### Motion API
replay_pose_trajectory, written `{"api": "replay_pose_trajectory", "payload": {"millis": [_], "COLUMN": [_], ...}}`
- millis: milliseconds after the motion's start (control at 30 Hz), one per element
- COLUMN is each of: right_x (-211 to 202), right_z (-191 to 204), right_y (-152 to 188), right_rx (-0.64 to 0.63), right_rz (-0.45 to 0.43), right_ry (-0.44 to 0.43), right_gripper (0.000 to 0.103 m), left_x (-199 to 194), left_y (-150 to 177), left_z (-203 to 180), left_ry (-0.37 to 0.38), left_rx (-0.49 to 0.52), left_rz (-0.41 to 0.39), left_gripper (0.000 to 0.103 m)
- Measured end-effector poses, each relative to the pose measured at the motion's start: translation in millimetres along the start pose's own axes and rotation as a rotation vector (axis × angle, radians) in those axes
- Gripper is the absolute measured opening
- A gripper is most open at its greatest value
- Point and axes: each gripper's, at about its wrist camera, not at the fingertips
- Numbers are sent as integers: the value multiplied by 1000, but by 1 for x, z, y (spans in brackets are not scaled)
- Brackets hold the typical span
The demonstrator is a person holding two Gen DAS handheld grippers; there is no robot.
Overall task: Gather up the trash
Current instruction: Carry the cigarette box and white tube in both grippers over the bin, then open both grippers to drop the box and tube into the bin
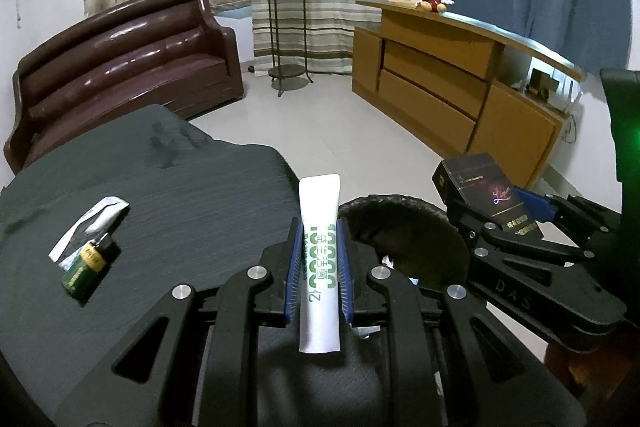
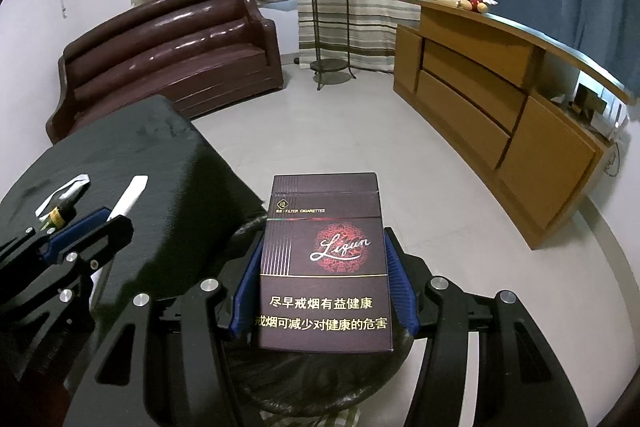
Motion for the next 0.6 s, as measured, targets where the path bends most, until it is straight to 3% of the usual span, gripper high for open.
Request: {"api": "replay_pose_trajectory", "payload": {"millis": [400,433,533,600], "right_x": [12,13,15,15], "right_z": [-10,-10,-14,-15], "right_y": [4,4,4,4], "right_rx": [34,37,54,62], "right_rz": [17,18,19,18], "right_ry": [-8,-11,-17,-13], "right_gripper": [55,56,61,62], "left_x": [24,25,25,25], "left_y": [-3,-3,-6,-6], "left_z": [-12,-12,-10,-9], "left_ry": [-8,-8,-14,-18], "left_rx": [20,17,2,-8], "left_rz": [50,53,49,45], "left_gripper": [19,22,45,48]}}
Point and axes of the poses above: each gripper's, at about its wrist camera, not at the fingertips, and x roughly the way its jaws point, z to its left, y to its underside, and after that the axes turned 8 degrees about -x, right-handed
